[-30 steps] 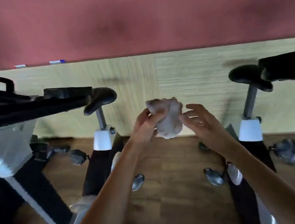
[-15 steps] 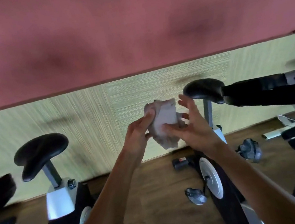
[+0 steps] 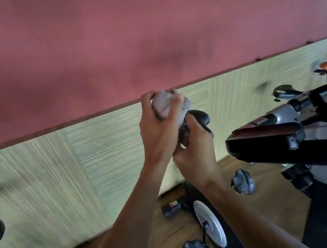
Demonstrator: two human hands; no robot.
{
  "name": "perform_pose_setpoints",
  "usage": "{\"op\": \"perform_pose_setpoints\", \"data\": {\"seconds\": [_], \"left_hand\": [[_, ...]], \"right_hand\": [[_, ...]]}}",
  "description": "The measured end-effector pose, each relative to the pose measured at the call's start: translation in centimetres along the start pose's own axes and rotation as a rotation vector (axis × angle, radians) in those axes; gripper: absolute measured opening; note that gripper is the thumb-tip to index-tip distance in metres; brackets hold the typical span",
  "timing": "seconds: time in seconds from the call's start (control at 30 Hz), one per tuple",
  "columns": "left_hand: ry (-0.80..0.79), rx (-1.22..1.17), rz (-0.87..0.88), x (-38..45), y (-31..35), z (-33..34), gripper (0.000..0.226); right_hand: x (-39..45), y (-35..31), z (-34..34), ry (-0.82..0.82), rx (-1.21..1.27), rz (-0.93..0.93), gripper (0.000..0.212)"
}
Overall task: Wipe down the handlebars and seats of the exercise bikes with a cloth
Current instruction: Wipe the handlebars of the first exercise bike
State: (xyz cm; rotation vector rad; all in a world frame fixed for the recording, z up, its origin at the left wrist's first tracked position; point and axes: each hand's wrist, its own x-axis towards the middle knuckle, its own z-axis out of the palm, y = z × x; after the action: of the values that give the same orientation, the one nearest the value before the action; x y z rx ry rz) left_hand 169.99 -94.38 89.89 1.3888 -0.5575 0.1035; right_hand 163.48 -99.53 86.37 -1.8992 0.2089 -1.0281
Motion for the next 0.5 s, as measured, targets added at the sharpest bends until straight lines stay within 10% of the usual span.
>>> {"op": "perform_pose_setpoints", "data": {"seconds": [0.23, 0.5], "left_hand": [[-0.223, -0.163, 0.063, 8.3, -0.2, 4.4, 0.026], [-0.485, -0.421, 0.074, 10.6, 2.7, 12.4, 0.017]], "right_hand": [[4.4, -0.7, -1.8, -0.063, -0.103, 0.024, 0.026], [7.0, -5.4, -6.0, 0.359, -0.464, 0.046, 0.047]]}}
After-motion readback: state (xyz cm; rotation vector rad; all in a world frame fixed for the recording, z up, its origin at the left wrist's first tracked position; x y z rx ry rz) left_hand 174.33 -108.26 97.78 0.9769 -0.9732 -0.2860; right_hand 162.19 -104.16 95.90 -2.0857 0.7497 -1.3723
